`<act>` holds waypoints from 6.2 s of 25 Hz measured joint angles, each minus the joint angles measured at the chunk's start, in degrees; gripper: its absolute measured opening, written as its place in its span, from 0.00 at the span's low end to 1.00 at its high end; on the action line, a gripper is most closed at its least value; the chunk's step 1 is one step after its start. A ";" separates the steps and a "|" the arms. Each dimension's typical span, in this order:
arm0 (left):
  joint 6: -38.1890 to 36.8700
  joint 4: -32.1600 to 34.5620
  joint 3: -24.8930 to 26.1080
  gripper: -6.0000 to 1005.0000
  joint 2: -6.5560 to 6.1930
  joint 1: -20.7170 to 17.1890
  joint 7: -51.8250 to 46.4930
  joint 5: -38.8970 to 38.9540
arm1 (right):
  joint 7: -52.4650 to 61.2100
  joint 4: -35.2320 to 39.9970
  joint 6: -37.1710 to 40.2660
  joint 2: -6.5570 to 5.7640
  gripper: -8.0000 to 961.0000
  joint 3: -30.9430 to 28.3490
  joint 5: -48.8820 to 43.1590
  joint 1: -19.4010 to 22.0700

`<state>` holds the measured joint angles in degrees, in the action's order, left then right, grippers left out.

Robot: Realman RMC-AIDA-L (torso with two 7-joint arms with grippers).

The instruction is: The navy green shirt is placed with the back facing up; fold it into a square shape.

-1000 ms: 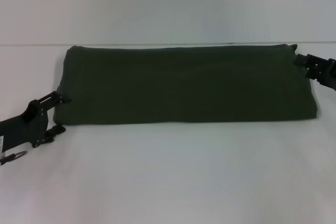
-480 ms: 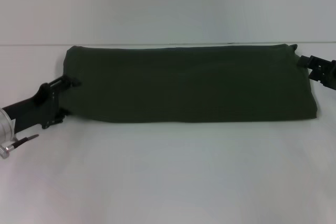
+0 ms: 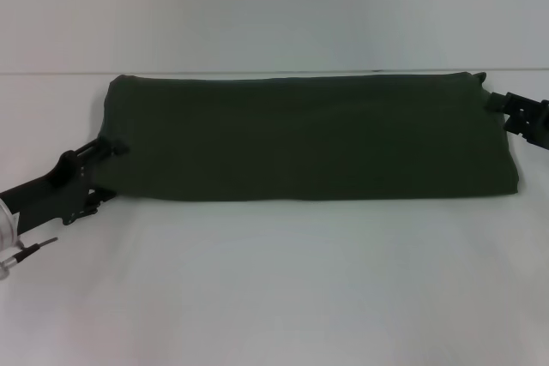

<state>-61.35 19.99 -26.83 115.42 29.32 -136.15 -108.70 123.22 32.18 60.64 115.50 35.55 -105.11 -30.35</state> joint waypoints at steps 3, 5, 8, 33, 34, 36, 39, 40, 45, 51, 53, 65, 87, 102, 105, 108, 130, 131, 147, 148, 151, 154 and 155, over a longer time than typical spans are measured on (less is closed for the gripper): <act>2.00 -0.50 -0.17 0.93 0.09 0.83 -0.02 -0.21 | 0.00 -0.35 -0.01 -0.17 0.75 -0.12 0.00 -0.02; 3.97 -1.18 -0.24 0.93 0.12 1.89 0.25 -0.32 | 0.00 -0.35 -0.02 -0.20 0.75 -0.15 0.00 0.02; 6.50 -1.77 -0.38 0.93 0.27 3.40 0.83 -0.50 | 0.00 -0.36 -0.13 -0.17 0.75 -0.15 0.00 0.03; 10.01 -0.52 -0.86 0.44 1.79 4.65 4.43 0.00 | 0.00 -1.06 -0.15 -0.34 0.75 -1.37 0.00 0.12; 10.20 -0.52 -0.86 0.40 1.82 4.65 4.44 -0.01 | 0.00 -1.07 -0.16 -0.35 0.75 -1.37 0.00 0.12; 10.44 -0.54 -0.85 0.35 1.86 4.68 4.55 -0.05 | 0.00 -1.07 -0.16 -0.36 0.75 -1.37 -0.02 0.12; 10.49 -0.43 -0.85 0.26 1.93 4.68 4.79 -0.08 | 0.00 -1.06 -0.17 -0.37 0.75 -1.37 -0.04 0.20; 10.45 -0.40 -0.85 0.23 1.94 4.62 4.82 -0.10 | 0.00 -1.07 -0.17 -0.38 0.75 -1.38 -0.04 0.24; 9.72 0.32 -0.90 0.08 1.76 4.18 5.61 -0.17 | 0.05 -1.12 -0.17 -0.45 0.75 -1.45 -0.01 0.28; 11.98 3.20 -1.18 0.01 1.15 2.52 8.29 -0.72 | 0.57 -1.17 -0.17 -0.46 0.75 -1.93 0.00 0.74; 14.17 3.62 -1.18 0.01 0.61 1.80 8.47 -0.98 | 0.56 -1.31 -0.18 -0.46 0.75 -2.47 0.00 0.84; 14.56 8.15 0.41 0.01 0.17 -2.76 8.50 -0.59 | 0.62 -1.91 -1.58 -0.42 0.75 -3.14 -0.33 0.25; -5.95 18.77 -14.39 0.02 7.66 15.51 7.93 0.20 | -0.64 -2.89 -2.60 -0.01 0.75 -2.57 -0.36 -0.16; 10.38 7.53 -56.44 0.12 8.96 23.21 25.21 18.26 | -2.09 -5.27 -4.44 -0.02 0.75 -1.65 -0.60 -1.33; 0.88 18.62 -57.85 0.26 8.09 16.09 27.57 17.12 | -1.97 -5.46 -4.24 -0.35 0.75 -1.51 -0.65 -1.19; -5.25 26.90 -52.02 0.38 7.60 8.97 29.23 16.88 | -1.69 -5.52 -3.93 -0.53 0.75 -1.14 -0.99 -1.09; -10.67 15.81 -20.07 0.93 0.47 -1.01 8.43 16.72 | 26.55 -5.53 0.90 -4.05 0.75 11.36 -30.19 -24.00; -10.67 15.88 -19.96 0.93 0.47 -1.07 8.60 16.81 | 29.14 -5.94 -0.81 -3.30 0.75 13.65 -31.98 -25.25; -9.77 15.84 -19.79 0.93 1.15 0.11 10.31 17.31 | 30.68 -7.01 -3.60 -1.73 0.75 17.69 -32.56 -26.07; -9.77 15.80 -19.78 0.93 1.16 0.12 10.31 17.31 | 30.69 -6.65 -3.40 -1.82 0.75 17.71 -32.58 -25.87; -9.75 15.77 -19.76 0.93 1.34 0.13 10.30 17.32 | 30.71 -6.41 -3.64 -1.96 0.75 17.83 -32.63 -25.37; -9.73 15.86 -19.75 0.93 1.46 0.26 10.30 17.31 | 30.73 -6.72 -4.83 -1.85 0.75 18.48 -32.80 -25.09; -9.71 15.86 -19.75 0.93 1.47 0.36 10.29 17.32 | 30.73 -6.94 -5.37 -1.70 0.75 18.77 -32.90 -25.07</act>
<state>-71.06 35.84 -46.58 116.89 29.67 -125.86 -91.39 153.95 25.23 55.27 113.81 54.32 -138.01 -55.42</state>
